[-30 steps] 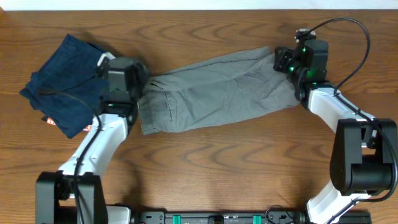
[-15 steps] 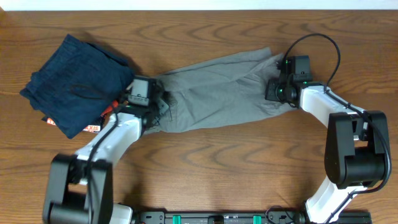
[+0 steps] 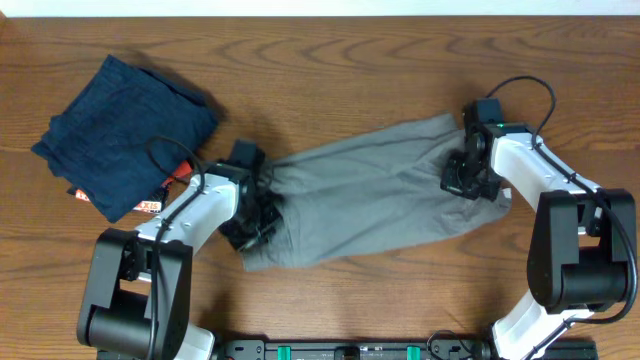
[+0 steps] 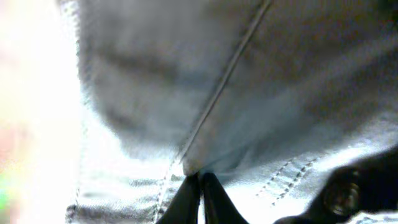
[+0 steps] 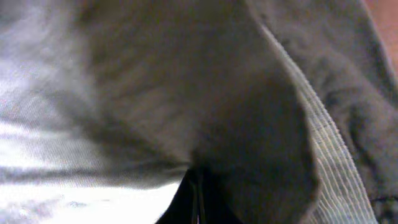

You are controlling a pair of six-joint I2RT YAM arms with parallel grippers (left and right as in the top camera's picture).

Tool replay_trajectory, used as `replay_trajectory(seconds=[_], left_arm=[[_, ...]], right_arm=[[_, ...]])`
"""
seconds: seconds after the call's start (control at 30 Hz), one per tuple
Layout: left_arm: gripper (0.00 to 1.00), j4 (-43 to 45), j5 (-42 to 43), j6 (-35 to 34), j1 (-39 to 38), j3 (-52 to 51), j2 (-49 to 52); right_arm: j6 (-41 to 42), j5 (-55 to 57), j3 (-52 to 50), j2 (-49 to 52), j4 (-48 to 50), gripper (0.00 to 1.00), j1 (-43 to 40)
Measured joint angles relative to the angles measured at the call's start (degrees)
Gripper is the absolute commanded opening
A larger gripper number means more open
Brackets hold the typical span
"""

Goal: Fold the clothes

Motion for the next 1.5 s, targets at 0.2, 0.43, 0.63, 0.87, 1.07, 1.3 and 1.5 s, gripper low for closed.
replay_trajectory(seconds=[0.2,0.43,0.63,0.87,1.07,1.3,1.5], left_arm=[[0.17,0.6,-1.1,2.7,-0.1,-1.6,-5.5],[0.29,13.5,-5.1,3.3,-0.1,-1.4,-13.1],[0.29,25.6,-11.7,3.2,0.0,-1.4,-9.2],[0.29,35.3,-17.9,-1.1,3.3,-1.4,-5.4],[0.4,31.6,-10.9,-0.9,7.6,-1.5,-7.5],[0.73,13.4,-6.9,2.0,10.3,-1.5,-18.0],[0.77,8.5,-6.0,1.2,10.3,-3.5,-15.7]], right_arm=[[0.8,1.0,-2.0,-2.2,1.8,0.07,0.0],[-4.8,-4.5,-2.7,-6.7,15.7,0.16,-0.7],[-6.0,-6.5,-2.7,-4.4,31.9,0.27,0.3],[-4.3,-7.0,-2.7,-1.0,42.2,0.25,0.3],[-4.0,-7.7,-2.7,-2.0,36.6,0.29,0.3],[-6.1,-9.2,-2.9,-14.0,21.3,0.4,0.3],[-6.8,-9.6,-2.7,-19.9,7.8,0.44,1.5]])
